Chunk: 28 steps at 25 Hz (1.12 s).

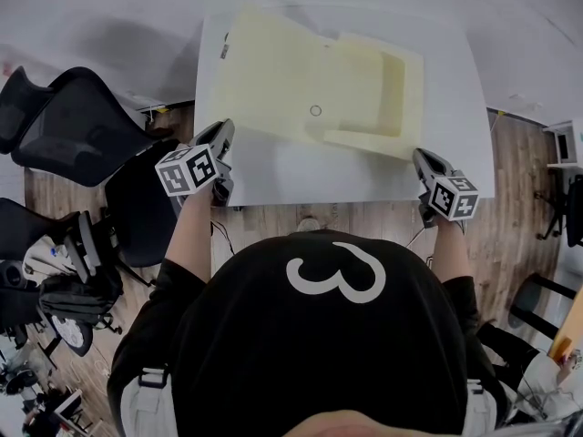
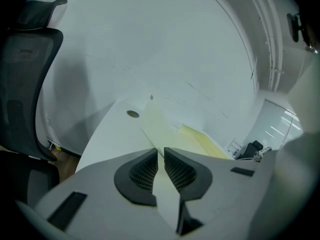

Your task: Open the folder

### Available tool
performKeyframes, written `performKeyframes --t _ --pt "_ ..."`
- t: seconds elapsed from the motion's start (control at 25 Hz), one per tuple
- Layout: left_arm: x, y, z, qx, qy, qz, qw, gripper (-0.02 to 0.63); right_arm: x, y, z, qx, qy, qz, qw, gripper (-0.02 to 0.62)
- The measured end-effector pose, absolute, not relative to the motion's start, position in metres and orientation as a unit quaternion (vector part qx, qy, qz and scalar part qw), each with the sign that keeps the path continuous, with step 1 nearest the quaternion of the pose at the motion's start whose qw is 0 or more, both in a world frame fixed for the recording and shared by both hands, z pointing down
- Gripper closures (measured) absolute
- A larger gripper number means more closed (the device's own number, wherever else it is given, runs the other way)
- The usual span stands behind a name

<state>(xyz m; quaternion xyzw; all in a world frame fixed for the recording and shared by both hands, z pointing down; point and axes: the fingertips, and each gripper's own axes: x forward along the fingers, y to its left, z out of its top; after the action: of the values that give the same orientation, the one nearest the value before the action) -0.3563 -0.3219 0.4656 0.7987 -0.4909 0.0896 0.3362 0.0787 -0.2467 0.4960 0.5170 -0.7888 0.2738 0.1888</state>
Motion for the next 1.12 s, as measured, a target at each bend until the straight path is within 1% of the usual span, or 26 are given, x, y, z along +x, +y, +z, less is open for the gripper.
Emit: performKeyframes --t 0.36,0.64,1.12 --pt "-0.354 -0.322 0.46 0.802 -0.487 0.076 0.337 0.575 0.077 -0.248 0.495 0.517 -0.79 0.28 0.173 0.571" --pt "-0.346 -0.319 0.446 0.809 -0.485 0.078 0.322 0.575 0.072 -0.245 0.492 0.512 -0.795 0.272 0.181 0.571" --pt "-0.316 -0.279 0.419 0.823 -0.476 0.082 0.299 0.575 0.063 -0.197 0.453 0.486 -0.822 0.246 0.165 0.571"
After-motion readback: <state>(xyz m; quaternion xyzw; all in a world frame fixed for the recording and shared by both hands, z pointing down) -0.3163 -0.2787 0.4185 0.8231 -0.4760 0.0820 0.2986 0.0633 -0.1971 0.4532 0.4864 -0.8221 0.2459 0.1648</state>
